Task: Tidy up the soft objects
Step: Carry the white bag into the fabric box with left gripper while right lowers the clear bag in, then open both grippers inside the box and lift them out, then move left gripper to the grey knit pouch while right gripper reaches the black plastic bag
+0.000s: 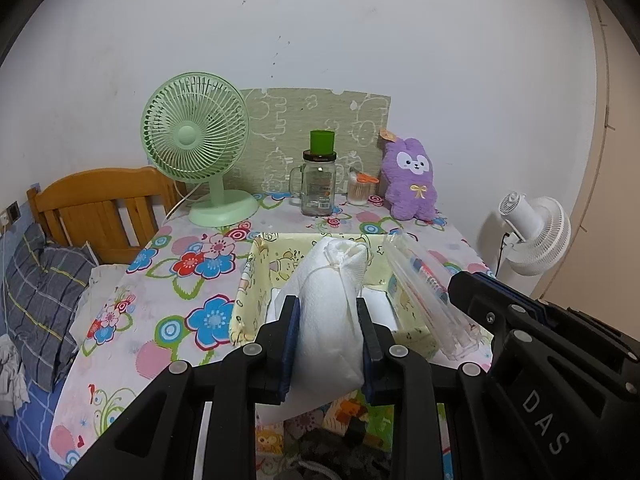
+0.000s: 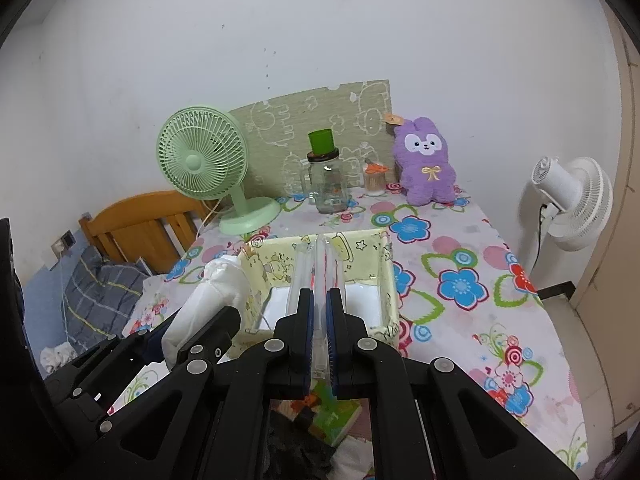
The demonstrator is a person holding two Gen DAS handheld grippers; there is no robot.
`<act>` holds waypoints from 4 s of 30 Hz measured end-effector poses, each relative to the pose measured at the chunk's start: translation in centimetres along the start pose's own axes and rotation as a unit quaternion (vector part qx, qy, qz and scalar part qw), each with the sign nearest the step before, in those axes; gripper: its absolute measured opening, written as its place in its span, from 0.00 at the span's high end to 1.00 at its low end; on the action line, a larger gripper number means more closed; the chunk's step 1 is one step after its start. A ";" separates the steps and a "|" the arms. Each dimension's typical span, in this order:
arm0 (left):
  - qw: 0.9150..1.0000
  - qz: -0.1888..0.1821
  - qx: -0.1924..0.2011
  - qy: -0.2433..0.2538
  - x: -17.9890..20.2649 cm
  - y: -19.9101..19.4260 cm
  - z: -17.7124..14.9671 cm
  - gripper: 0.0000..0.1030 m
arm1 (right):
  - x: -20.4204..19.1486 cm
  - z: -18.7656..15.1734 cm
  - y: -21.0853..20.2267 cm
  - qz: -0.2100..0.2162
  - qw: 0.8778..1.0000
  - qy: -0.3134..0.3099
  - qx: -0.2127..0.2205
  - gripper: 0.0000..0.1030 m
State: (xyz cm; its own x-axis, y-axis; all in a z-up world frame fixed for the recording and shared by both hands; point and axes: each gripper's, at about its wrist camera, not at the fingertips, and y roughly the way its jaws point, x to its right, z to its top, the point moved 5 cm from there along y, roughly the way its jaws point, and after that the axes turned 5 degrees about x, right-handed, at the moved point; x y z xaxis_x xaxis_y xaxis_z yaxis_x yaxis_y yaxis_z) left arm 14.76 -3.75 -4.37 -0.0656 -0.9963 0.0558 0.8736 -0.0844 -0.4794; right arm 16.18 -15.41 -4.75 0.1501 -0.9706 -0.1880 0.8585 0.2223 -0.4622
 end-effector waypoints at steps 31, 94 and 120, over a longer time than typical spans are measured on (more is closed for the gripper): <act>0.999 0.019 -0.038 -0.005 -1.4 9.2 0.3 0.74 | 1.7 0.6 10.0 0.000 0.999 0.019 -0.034 0.91; 0.998 -0.008 -0.060 -0.009 -1.1 3.5 -2.3 0.11 | -0.5 -2.0 6.2 -0.001 0.998 -0.020 -0.066 0.90; 1.000 -0.016 -0.019 -0.014 -0.7 -3.0 -3.8 0.08 | -1.5 -3.5 -2.3 -0.027 0.999 -0.048 0.000 0.16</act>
State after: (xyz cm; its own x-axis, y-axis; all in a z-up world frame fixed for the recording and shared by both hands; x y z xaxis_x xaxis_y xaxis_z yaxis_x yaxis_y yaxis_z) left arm 10.32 -2.90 -6.27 -0.0789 -0.9922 0.0965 0.8527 -0.1173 -0.5090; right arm 12.26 -14.13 -6.47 0.1492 -0.9856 -0.0796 0.8670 0.1691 -0.4687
